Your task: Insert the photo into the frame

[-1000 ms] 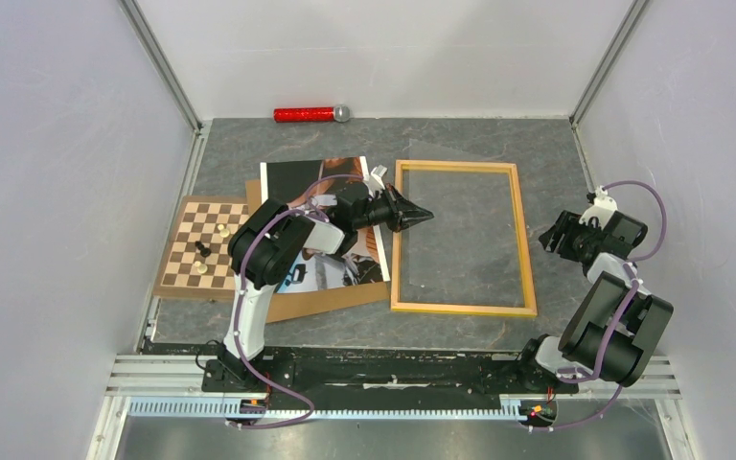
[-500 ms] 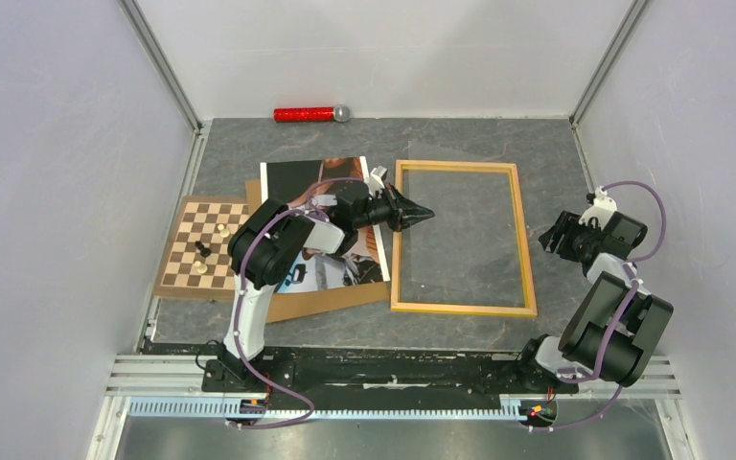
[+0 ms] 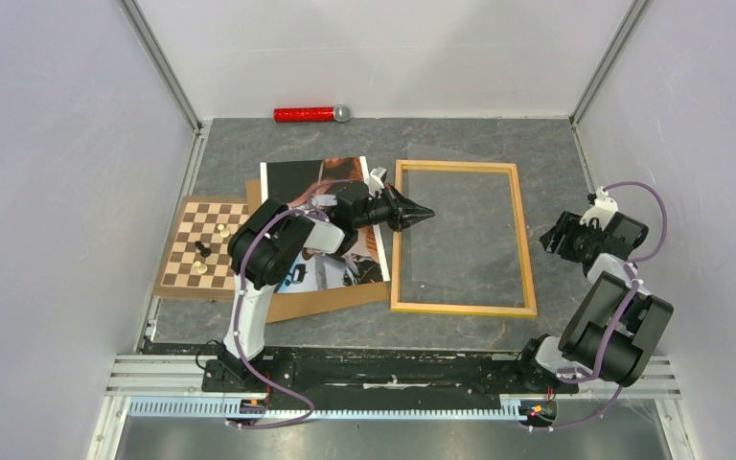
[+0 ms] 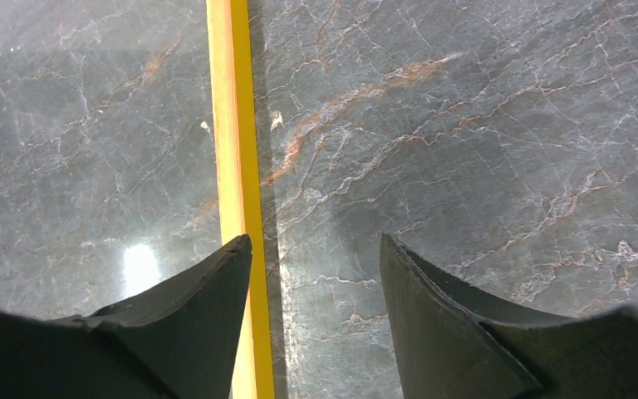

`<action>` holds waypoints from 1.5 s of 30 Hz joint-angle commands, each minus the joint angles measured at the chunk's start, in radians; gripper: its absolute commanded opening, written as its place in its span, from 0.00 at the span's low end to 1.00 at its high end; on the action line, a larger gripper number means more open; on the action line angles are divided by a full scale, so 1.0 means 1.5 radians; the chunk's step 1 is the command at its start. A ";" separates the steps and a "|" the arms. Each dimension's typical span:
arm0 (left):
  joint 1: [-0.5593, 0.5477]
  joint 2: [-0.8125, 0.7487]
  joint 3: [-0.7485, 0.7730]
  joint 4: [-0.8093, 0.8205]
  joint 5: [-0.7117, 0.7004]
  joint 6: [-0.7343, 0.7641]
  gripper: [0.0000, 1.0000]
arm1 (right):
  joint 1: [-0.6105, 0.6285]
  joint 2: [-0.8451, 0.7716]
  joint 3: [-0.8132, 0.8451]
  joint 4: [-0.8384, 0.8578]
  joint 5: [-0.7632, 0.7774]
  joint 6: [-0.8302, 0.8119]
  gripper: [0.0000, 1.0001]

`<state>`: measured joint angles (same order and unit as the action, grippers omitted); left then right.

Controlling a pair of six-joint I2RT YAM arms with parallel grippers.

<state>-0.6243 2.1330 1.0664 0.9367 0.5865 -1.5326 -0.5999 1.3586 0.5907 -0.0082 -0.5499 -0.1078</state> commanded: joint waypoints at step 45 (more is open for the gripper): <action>-0.007 -0.040 -0.018 0.019 0.047 -0.029 0.02 | -0.009 0.004 -0.008 0.022 -0.006 -0.018 0.61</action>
<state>-0.6243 2.1326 1.0439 0.9218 0.6308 -1.5333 -0.6064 1.3682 0.5900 -0.0078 -0.5495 -0.1242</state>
